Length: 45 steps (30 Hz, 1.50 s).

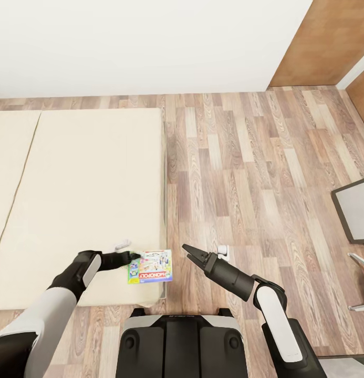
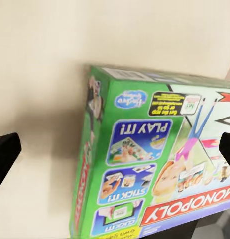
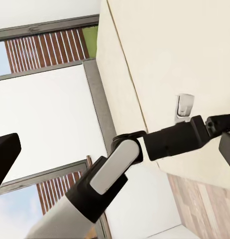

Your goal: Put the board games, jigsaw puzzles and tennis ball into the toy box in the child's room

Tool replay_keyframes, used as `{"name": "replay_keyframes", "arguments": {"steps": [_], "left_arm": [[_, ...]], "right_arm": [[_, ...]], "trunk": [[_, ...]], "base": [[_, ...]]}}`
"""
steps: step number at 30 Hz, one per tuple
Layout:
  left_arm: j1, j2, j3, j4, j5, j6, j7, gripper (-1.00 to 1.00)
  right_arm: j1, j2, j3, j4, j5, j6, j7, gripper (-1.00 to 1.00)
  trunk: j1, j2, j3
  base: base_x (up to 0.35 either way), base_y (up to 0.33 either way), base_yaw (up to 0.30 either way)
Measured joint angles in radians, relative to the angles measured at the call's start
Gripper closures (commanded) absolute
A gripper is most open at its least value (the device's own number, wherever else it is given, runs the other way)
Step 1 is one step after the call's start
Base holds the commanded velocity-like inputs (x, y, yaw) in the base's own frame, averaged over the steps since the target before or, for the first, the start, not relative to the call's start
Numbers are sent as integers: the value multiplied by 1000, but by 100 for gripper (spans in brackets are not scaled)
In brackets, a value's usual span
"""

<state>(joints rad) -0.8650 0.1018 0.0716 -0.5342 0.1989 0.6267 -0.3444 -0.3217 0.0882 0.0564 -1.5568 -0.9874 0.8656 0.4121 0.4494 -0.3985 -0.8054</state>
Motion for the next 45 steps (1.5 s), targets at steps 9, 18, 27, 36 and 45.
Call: {"name": "replay_keyframes", "arguments": {"steps": [9,18,27,36,45], "left_arm": [[0,84,6,-34,7,10,-99,-100],[0,169,8,-57,8,63,-317,-100],[0,241,12,-68,7,115,-650,-100],[2,326,10,-68,3,146,-924,-100],[25,349,6,-55,2,149,-1010,-100]], "right_arm": [[0,0,0,0,0,0,0,-100],[0,0,-1,1,3,-9,-1,-100],[0,-13,-4,1,5,-92,-1,-100],[0,-24,-21,2,3,-98,4,-100],[1,-62,-89,35,-2,-98,16,-100]], "trunk": [[0,0,0],[0,0,0],[0,0,0],[0,0,0],[0,0,0]], "base": [[0,0,0],[0,0,0],[0,0,0],[-2,0,0],[-39,0,0]]}}
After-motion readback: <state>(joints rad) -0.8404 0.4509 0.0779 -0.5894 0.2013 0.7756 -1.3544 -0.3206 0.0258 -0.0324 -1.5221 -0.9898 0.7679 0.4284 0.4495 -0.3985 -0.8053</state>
